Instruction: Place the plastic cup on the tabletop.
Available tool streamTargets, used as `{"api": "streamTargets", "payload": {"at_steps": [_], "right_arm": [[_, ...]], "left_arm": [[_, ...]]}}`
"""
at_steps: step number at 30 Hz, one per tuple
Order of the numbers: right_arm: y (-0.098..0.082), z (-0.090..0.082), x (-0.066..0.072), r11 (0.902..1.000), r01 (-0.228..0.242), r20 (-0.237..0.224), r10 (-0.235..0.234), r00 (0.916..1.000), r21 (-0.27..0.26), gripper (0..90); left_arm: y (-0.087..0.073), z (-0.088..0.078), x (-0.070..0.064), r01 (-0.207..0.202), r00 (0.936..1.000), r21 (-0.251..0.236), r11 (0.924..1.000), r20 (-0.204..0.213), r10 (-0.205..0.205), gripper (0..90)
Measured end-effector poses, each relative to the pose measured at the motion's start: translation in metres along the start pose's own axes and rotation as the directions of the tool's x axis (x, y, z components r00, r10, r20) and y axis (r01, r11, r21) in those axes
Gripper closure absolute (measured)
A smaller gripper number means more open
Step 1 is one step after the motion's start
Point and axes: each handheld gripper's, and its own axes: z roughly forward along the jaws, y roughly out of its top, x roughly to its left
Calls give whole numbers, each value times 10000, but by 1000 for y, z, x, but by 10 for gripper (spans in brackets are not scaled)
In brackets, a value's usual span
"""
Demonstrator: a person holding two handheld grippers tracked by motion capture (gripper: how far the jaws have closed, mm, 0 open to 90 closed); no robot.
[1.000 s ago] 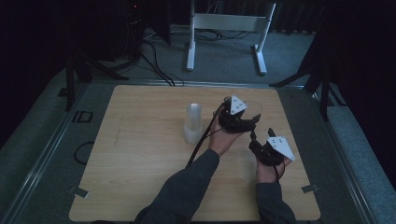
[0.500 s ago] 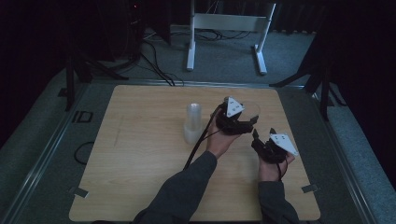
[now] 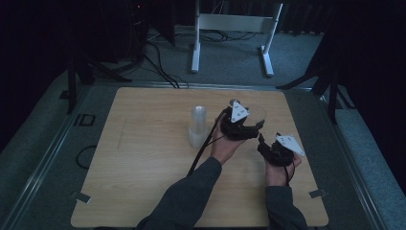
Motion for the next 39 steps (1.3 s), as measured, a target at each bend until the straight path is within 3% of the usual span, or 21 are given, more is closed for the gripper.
{"api": "streamTargets", "payload": {"at_steps": [11, 39], "right_arm": [[0, 4, -1, 9993, -29, -76, 31, 10000, 373, 339], [0, 6, 0, 9984, 137, -159, -128, 9998, 550, 338]], "left_arm": [[0, -3, 1, -8, 10000, -52, 10000, -31, 7, 288], [-11, -16, 0, -163, 9997, -298, 9994, -181, 158, 288]]}}
